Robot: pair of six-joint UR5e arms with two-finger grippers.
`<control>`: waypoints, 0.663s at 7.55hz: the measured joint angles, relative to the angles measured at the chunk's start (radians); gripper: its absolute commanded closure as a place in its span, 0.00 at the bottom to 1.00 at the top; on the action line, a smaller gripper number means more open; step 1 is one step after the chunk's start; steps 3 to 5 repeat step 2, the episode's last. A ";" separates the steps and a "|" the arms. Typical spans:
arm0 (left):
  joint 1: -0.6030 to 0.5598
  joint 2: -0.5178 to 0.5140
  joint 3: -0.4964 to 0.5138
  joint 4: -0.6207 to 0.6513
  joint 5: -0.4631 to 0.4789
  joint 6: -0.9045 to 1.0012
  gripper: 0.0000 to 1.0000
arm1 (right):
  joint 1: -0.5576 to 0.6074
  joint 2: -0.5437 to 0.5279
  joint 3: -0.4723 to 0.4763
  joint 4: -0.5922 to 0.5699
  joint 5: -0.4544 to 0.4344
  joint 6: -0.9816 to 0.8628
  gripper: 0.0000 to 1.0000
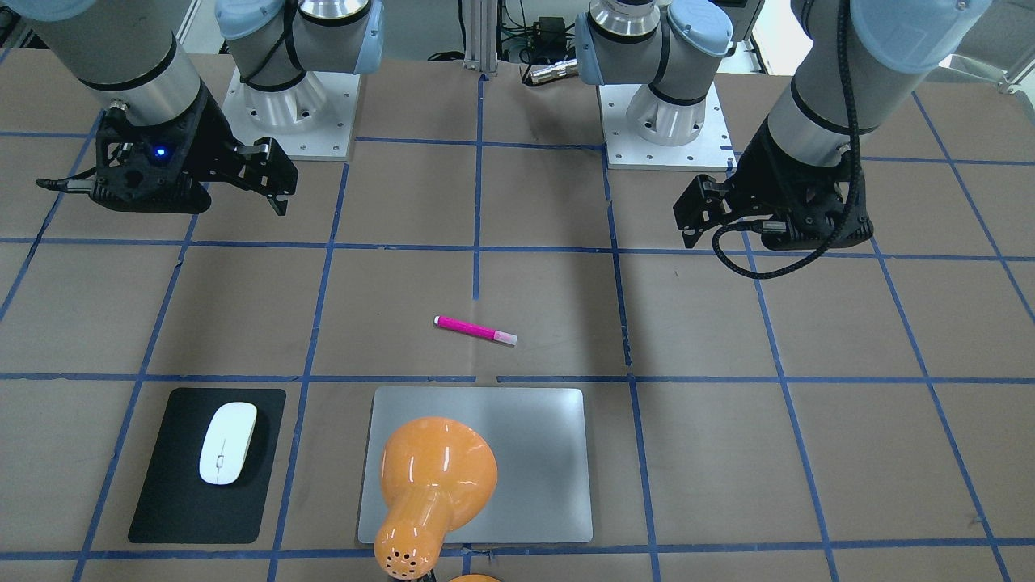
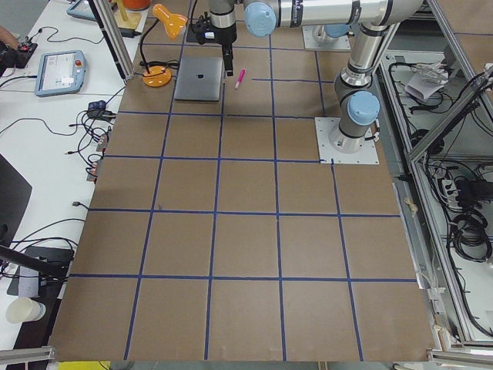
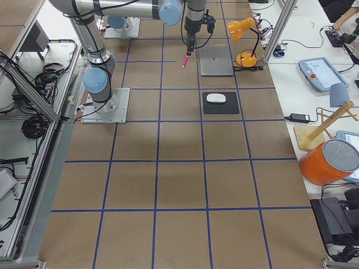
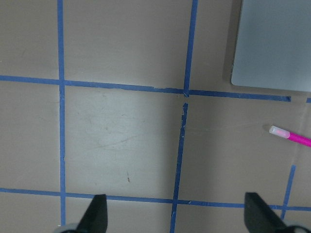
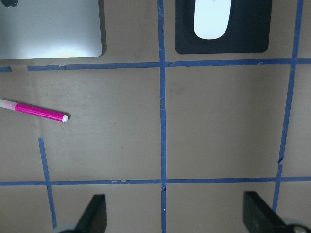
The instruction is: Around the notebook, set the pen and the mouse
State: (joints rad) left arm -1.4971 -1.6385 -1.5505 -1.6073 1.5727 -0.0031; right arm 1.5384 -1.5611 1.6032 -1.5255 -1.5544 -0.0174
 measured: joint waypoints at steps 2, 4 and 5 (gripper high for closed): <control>-0.003 0.001 -0.001 0.001 0.003 0.000 0.00 | 0.011 0.005 -0.006 -0.074 -0.032 0.000 0.00; -0.003 0.001 -0.001 0.001 0.003 0.000 0.00 | 0.011 0.005 -0.006 -0.074 -0.032 0.000 0.00; -0.003 0.001 -0.001 0.001 0.003 0.000 0.00 | 0.011 0.005 -0.006 -0.074 -0.032 0.000 0.00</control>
